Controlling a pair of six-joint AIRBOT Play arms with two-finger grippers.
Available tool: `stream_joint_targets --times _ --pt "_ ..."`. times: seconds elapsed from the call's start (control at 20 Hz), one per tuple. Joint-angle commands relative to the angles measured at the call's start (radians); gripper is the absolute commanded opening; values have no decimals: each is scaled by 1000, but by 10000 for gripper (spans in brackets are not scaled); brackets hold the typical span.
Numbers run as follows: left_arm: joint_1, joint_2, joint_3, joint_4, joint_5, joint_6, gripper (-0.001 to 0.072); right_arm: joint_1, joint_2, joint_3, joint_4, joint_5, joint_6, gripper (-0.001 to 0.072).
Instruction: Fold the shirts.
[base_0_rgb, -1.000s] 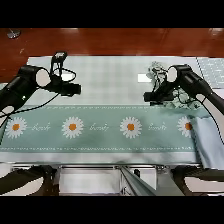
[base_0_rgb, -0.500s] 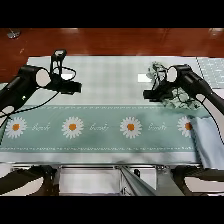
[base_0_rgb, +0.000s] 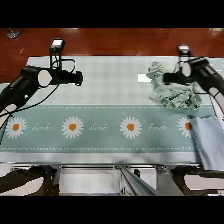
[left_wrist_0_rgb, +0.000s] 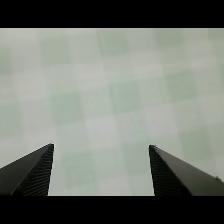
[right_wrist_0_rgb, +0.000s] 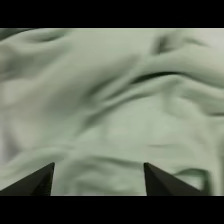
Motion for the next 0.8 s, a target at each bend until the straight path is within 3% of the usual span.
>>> stream_joint_targets --times 0.0,0.25,0.3,0.4,0.45,0.6,0.75 --pt "6 -3 0 5 27 13 702 -161 -49 10 85 -12 40 635" --pt "6 -33 0 1 -42 -20 702 -208 -142 10 273 105 -148 607" --pt "6 -36 0 1 -93 -42 702 -206 -144 10 298 142 -158 532" --pt "5 -30 12 -3 -211 -67 702 -206 -143 19 362 210 -190 174" --pt "4 -21 31 -2 -280 -65 702 -206 -143 35 415 251 -243 29" --pt "11 60 101 67 -456 -21 702 -202 -101 178 523 386 -344 27" --pt "19 233 87 98 -517 -30 702 -200 45 356 567 367 -357 26"
